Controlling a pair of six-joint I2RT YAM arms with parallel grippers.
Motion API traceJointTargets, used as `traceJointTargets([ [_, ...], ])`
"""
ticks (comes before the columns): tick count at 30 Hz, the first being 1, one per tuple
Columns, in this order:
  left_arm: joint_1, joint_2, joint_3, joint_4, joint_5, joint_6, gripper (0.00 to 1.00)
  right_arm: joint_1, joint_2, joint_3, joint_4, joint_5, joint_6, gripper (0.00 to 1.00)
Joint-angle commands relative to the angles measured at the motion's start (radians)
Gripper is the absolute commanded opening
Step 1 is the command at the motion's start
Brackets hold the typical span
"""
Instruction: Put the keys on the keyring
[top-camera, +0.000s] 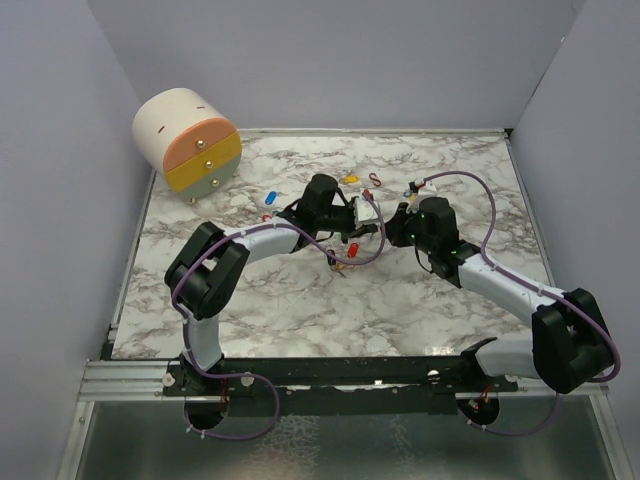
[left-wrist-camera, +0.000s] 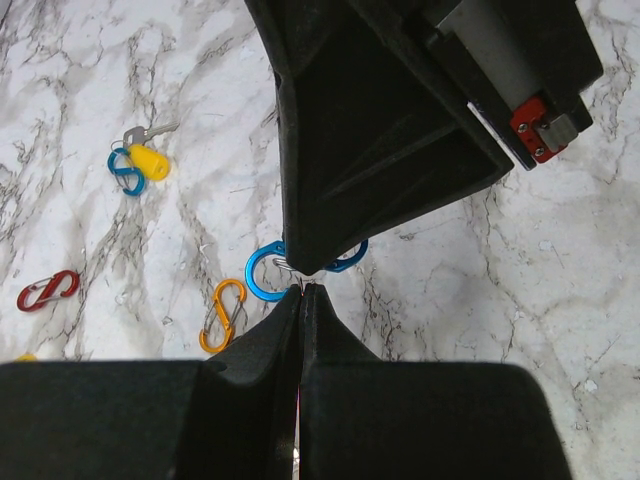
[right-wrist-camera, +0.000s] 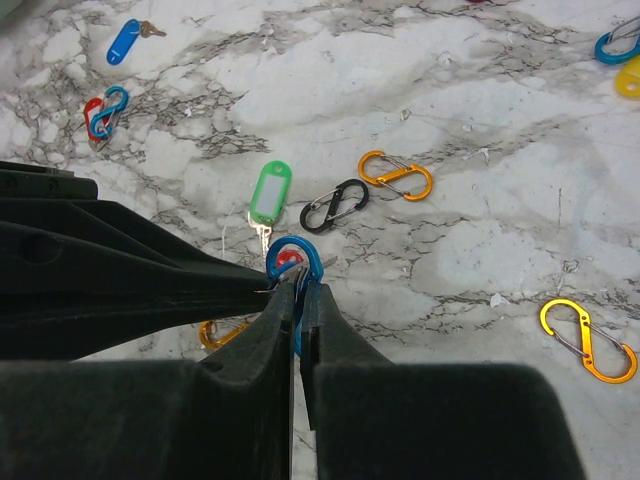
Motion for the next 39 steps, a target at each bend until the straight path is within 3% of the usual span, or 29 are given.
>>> traceJointTargets([
  [1,0.008,0.010,0.038,0.023,-0.039,0.013,0.00,0.005,-0.023,-0.007,-0.010,-0.021,-0.011,0.01],
  [32,0.043,0.019,0.048,0.032,-0.057,-0.001,0.00,0.005,-0.013,-0.004,-0.007,-0.035,-0.024,0.01],
  [39,0.042,0.020,0.011,0.132,-0.089,-0.063,0.00,0.005,-0.019,-0.012,0.007,-0.045,-0.003,0.01],
])
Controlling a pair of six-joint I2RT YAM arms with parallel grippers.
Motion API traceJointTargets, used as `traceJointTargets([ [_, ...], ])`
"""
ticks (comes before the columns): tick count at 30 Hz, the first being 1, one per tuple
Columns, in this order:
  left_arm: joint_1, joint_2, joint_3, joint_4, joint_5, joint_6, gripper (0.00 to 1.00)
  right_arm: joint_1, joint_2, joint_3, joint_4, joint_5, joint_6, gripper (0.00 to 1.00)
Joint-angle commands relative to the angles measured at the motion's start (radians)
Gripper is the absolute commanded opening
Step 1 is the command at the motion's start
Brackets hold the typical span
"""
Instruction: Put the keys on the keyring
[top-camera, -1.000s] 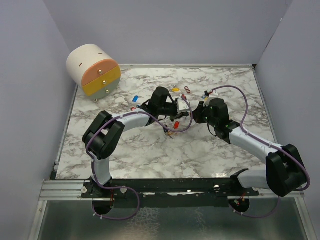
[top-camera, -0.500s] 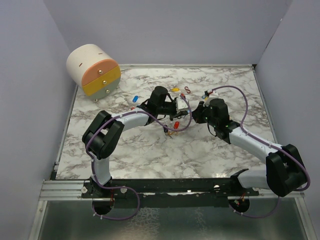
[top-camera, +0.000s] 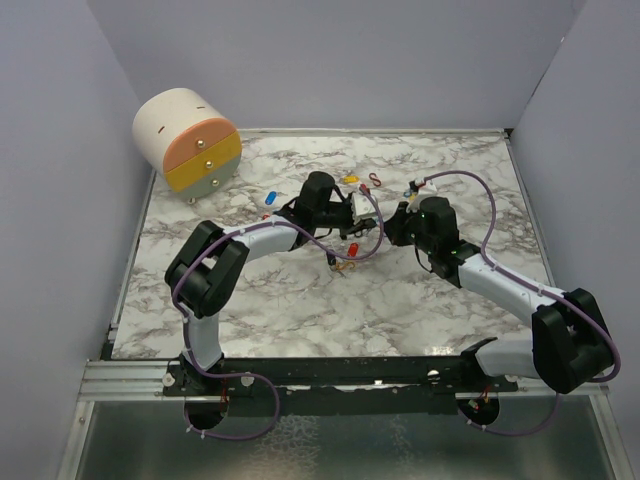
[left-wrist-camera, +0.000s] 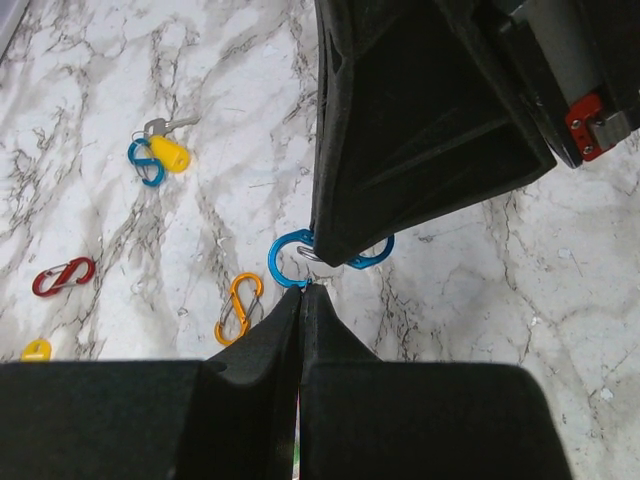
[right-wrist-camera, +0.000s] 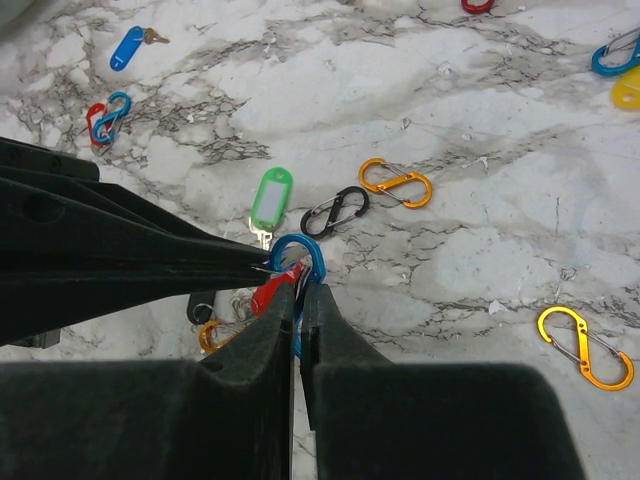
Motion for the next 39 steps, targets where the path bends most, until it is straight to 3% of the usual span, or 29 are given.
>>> traceJointTargets([
  [1,0.022,0.011,-0.005,0.133,-0.076,-0.041,0.00,0.006,-0.018,-0.012,0.000,-0.049,0.009,0.01],
  [20,0.018,-0.005,-0.057,0.213,-0.103,-0.070,0.00,0.006,-0.017,-0.009,-0.021,0.012,0.035,0.01],
  [22,0.019,-0.016,-0.072,0.213,-0.088,-0.067,0.00,0.006,-0.013,-0.002,-0.041,0.046,0.033,0.06],
  [30,0.028,-0.054,-0.146,0.213,0.033,-0.061,0.00,0.005,0.013,0.021,-0.078,0.083,0.031,0.46],
  [39,0.033,-0.093,-0.198,0.213,0.097,-0.073,0.00,0.006,0.055,0.073,-0.196,0.190,0.052,0.58],
])
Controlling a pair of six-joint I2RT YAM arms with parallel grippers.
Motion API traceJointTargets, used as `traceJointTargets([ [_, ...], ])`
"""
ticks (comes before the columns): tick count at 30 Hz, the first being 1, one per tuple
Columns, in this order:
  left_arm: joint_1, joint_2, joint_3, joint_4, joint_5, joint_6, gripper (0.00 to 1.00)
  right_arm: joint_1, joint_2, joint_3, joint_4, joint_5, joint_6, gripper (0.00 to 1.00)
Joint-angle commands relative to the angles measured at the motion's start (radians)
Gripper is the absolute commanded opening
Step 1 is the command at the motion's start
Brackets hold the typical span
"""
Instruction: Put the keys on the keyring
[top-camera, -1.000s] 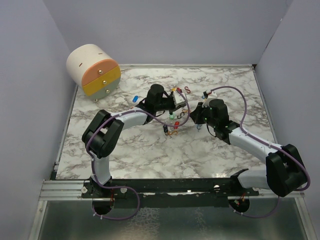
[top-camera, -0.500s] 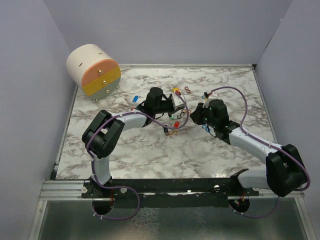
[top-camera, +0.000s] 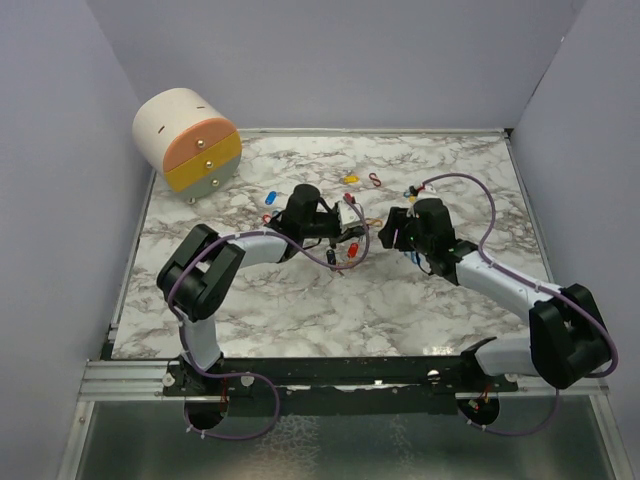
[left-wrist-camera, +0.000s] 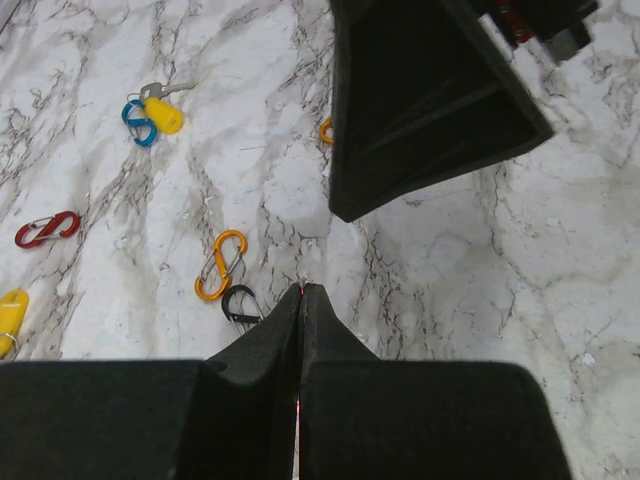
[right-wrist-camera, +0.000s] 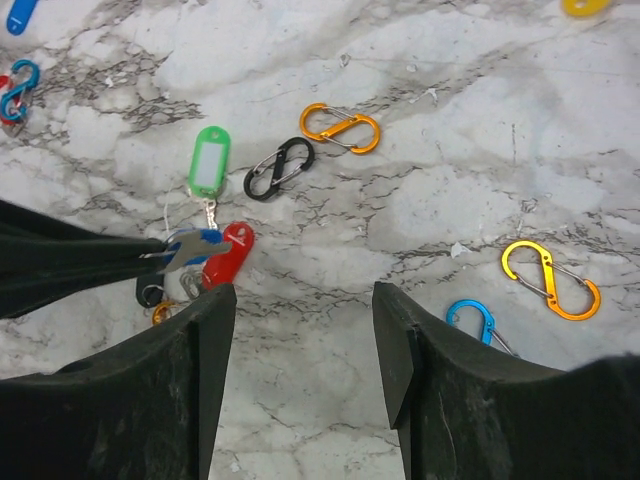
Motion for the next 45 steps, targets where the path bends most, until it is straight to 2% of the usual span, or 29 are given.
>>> traceJointTargets([
  [1,0.007,-0.064,-0.028,0.023,0.111,-0.010,0.00,0.005,0.058,0.082,-0.111,0.108,0.023,0.58],
  [10,0.058,-0.104,-0.052,0.019,0.409,-0.040,0.00,0.004,0.028,0.059,-0.099,0.107,0.027,0.57],
  [17,0.072,-0.117,-0.062,0.019,0.437,-0.042,0.00,0.004,0.010,0.058,-0.114,0.129,0.026,0.57],
  [21,0.074,-0.123,-0.061,0.019,0.384,-0.053,0.00,0.003,0.036,0.073,-0.159,0.176,0.035,0.57],
  [27,0.072,-0.127,-0.067,0.019,0.143,-0.128,0.00,-0.007,0.114,0.101,-0.227,0.211,0.044,0.57],
  [45,0.072,-0.132,-0.101,0.019,0.153,-0.124,0.00,-0.024,0.197,0.122,-0.305,0.335,0.034,0.57],
])
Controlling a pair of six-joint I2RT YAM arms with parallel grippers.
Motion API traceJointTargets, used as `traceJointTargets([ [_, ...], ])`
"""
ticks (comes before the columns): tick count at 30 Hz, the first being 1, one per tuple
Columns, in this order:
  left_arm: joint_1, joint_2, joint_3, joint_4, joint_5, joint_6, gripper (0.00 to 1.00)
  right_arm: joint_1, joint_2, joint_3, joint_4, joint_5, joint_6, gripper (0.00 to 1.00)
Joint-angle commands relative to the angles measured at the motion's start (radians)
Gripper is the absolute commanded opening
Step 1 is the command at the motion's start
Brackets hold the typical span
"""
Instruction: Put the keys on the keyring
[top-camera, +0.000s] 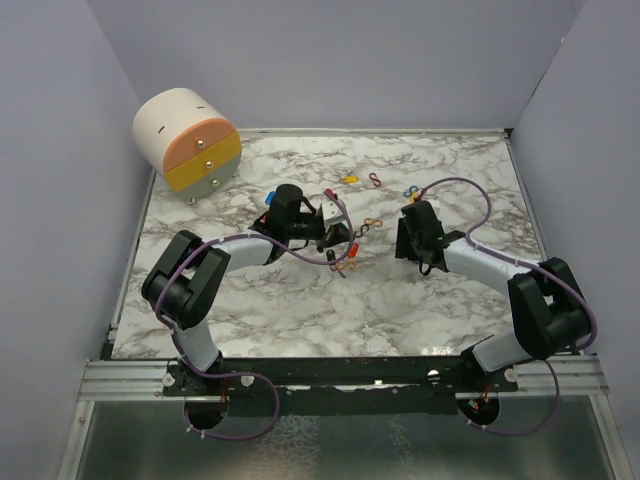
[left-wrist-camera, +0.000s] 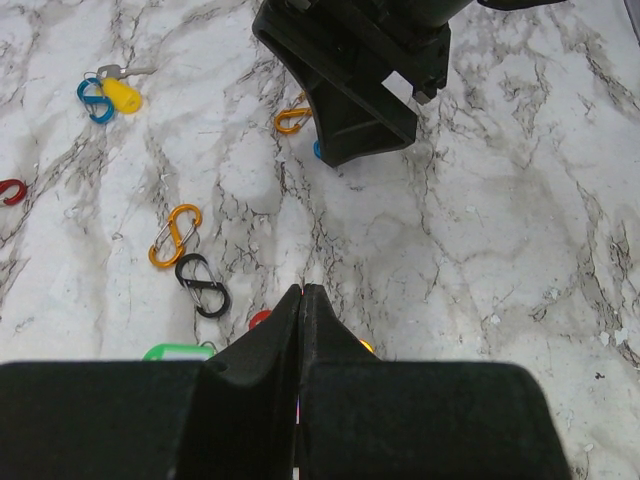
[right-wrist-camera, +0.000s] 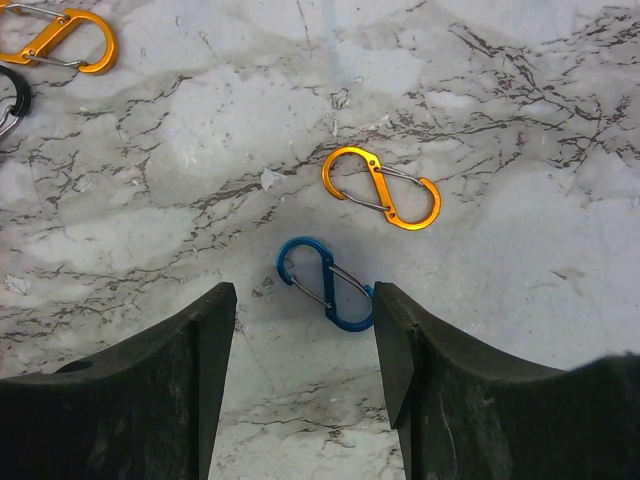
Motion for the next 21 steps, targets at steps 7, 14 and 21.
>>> traceJointTargets([
  [7,0.000,-0.034,-0.004,0.019,-0.006,0.005,0.00,-0.019,0.065,0.045,-0.018,0.059,-0.018,0.57],
  [14,0.000,-0.032,-0.005,0.019,0.003,0.008,0.00,-0.038,0.067,0.047,-0.023,0.044,-0.036,0.57],
  [21,0.001,-0.029,-0.003,0.019,-0.001,0.008,0.00,-0.044,0.085,0.056,-0.027,0.026,-0.049,0.55],
])
